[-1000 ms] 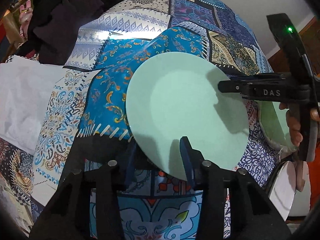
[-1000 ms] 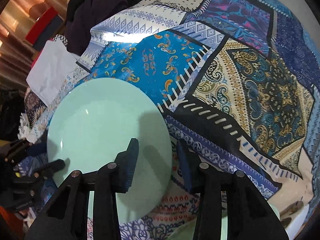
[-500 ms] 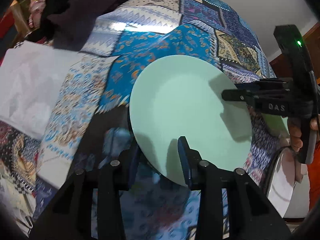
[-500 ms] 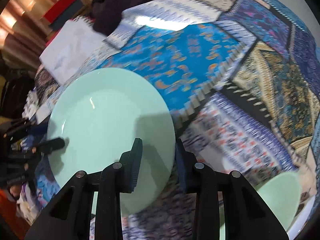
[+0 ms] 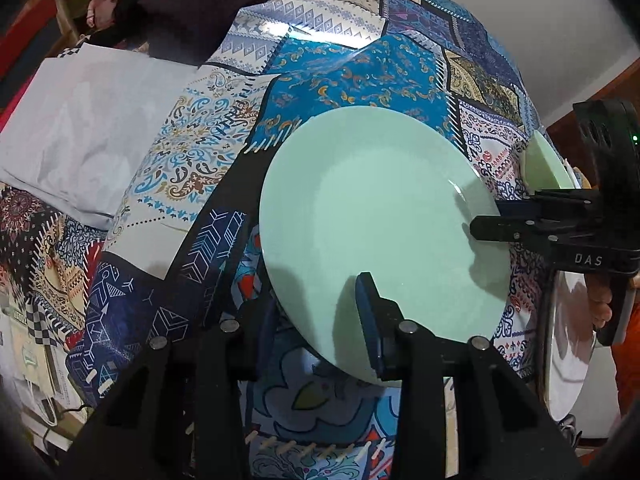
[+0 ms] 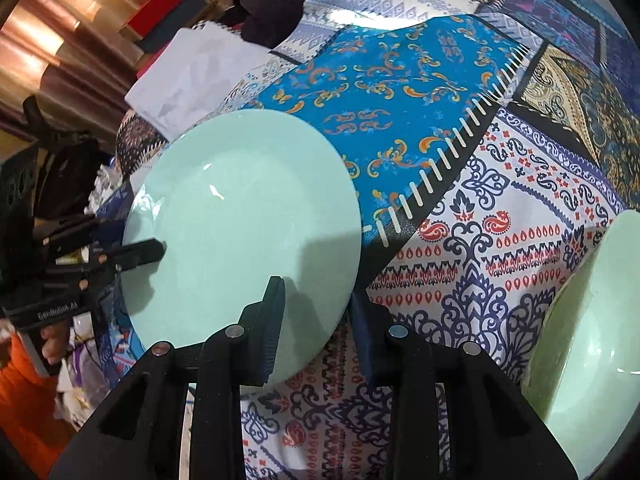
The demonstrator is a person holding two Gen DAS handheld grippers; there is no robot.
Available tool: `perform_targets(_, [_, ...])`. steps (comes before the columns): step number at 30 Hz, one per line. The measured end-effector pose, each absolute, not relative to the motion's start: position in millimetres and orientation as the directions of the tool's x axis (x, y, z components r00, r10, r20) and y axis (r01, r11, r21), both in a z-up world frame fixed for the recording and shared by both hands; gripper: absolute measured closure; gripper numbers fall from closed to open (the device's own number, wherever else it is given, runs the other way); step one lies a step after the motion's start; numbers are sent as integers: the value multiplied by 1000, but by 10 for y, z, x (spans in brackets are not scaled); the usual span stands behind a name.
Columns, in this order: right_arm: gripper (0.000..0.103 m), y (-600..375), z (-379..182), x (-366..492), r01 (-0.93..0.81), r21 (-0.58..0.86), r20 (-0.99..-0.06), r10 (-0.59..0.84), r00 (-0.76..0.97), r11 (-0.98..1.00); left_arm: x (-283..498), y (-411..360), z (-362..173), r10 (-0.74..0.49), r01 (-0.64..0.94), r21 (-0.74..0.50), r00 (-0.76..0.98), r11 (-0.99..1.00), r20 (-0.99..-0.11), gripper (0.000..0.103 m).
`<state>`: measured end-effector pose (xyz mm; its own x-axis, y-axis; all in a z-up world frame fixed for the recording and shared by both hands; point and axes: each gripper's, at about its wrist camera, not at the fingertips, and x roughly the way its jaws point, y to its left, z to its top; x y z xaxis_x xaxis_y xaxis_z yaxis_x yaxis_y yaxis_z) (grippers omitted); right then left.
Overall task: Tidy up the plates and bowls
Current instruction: 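Carry the mint green plate with both tools toward the white plate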
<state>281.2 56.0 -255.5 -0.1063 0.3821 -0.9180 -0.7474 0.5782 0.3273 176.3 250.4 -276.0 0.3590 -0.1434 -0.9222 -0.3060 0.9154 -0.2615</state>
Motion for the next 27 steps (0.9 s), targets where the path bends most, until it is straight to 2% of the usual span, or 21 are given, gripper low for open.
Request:
perform_targets(4, [74,594,-2573,2906,-724,345,-911,400,-105,597,1797,2528,-2771,-144,-322,-270,365,907,-920,65])
perform_targets(14, [74,600,-2472,2730,-746,280,-919,393,-26,604,1780,2466,-2710,-122,-326,-257,380,910,-917,65])
perform_targets(27, [74,131,-1931,2414,-723,264,-881,465,89,638,1521,2148,-2125,-91,-278,-246,472,928,-877,66])
